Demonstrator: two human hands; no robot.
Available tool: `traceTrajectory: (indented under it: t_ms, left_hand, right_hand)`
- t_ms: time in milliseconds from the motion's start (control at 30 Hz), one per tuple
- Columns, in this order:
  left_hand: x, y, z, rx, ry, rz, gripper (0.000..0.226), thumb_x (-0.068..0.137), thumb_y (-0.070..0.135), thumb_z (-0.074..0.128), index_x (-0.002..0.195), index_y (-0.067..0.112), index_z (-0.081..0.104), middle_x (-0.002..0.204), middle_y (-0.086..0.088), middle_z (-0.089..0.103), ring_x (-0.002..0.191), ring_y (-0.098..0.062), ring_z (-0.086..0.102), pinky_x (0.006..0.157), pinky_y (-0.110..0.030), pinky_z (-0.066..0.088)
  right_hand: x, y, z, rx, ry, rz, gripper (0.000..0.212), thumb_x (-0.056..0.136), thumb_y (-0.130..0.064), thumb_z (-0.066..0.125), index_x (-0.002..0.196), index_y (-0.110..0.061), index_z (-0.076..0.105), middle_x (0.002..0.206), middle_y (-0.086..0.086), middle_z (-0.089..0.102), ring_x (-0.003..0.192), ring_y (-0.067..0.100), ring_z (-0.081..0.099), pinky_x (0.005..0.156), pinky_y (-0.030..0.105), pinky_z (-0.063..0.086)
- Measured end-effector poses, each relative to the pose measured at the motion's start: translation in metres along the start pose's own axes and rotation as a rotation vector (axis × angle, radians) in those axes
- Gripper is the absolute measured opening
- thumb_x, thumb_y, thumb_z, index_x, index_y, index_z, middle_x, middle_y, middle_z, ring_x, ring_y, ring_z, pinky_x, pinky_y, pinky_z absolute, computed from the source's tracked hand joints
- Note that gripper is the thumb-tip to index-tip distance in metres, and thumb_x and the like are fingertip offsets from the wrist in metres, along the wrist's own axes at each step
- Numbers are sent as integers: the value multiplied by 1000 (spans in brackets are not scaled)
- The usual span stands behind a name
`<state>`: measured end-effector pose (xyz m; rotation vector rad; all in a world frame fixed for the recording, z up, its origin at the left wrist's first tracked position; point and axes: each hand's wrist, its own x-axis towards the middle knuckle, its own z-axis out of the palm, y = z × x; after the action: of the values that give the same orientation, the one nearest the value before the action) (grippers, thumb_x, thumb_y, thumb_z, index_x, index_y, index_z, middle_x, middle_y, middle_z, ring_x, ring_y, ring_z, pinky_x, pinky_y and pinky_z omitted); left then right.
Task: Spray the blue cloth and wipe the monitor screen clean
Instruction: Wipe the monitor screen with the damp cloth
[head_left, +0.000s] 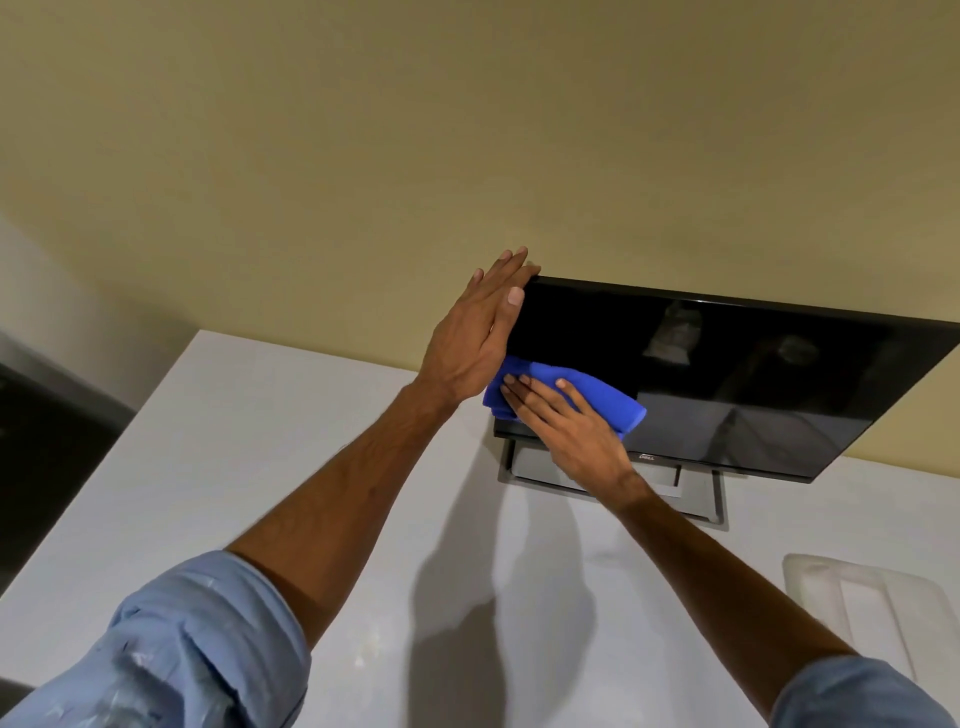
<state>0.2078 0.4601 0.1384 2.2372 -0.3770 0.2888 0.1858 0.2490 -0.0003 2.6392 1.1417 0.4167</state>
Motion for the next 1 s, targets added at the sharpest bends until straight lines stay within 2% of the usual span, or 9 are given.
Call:
traceTrajectory:
  t_ms: [200,267,367,433,600,667,767,867,1000]
  left_hand:
    - [-4,-2,-1,45,-15,26,55,122,35,23,168,16,47,181,2,34,171,-8,21,140,-29,8]
    - [-5,-3,-1,81,-25,46,54,122,35,24,169,17,44,182,2,32,171,-8,19,141,-30,7]
    - [-4,-4,-1,119,-29,66,55,122,36,24,170,16,42,182,3,29,171,-8,17,141,-32,7]
    - [-5,-3,0,116,-26,59,56,122,37,24,170,17,43,182,4,29,171,-7,17,141,-32,7]
    - [-6,-1,3,134,-9,57,56,121,35,24,169,14,44,182,3,30,171,-8,19,142,-35,9]
    - [-5,0,2,185,-7,78,57,121,36,24,168,13,45,181,0,32,172,-11,17,142,-37,8]
    - [-3,2,-1,257,-24,119,62,120,43,22,167,11,45,180,-3,34,173,-15,15,142,-40,7]
    - [3,5,-3,286,-78,125,66,118,47,20,169,10,42,180,-5,34,173,-16,15,142,-39,5]
    - [13,9,-1,295,-180,165,65,120,44,17,173,13,36,180,-2,36,172,-14,18,142,-36,3]
  right_hand:
    - [-45,-19,19,52,-302,-128,95,98,17,33,173,-16,-16,182,4,-15,169,23,-7,134,44,-5]
    - [-49,-18,20,73,-377,-128,98,100,20,32,170,-16,-25,181,5,-23,165,24,-20,133,44,-11]
    - [-42,-12,18,32,-357,-147,98,104,12,41,170,-15,-26,178,7,-28,168,26,-16,131,47,-13]
    - [-35,-6,14,14,-289,-145,97,105,5,47,171,-15,-21,177,6,-27,170,26,-8,130,48,-14]
    - [1,1,-9,-71,114,63,82,103,-6,51,175,-15,14,182,3,1,169,18,14,134,49,8]
    - [15,5,-21,-65,214,207,73,105,0,35,175,-15,20,182,3,1,168,19,11,135,53,5]
    - [23,11,-30,30,307,459,80,102,11,13,176,-17,8,183,2,-5,170,23,3,136,59,-3]
    - [27,14,-33,84,388,557,90,98,9,31,175,-26,0,183,2,-7,170,26,-8,133,69,1]
    - [31,13,-28,97,409,436,93,96,1,59,174,-29,19,182,-1,-5,170,26,-7,130,75,4]
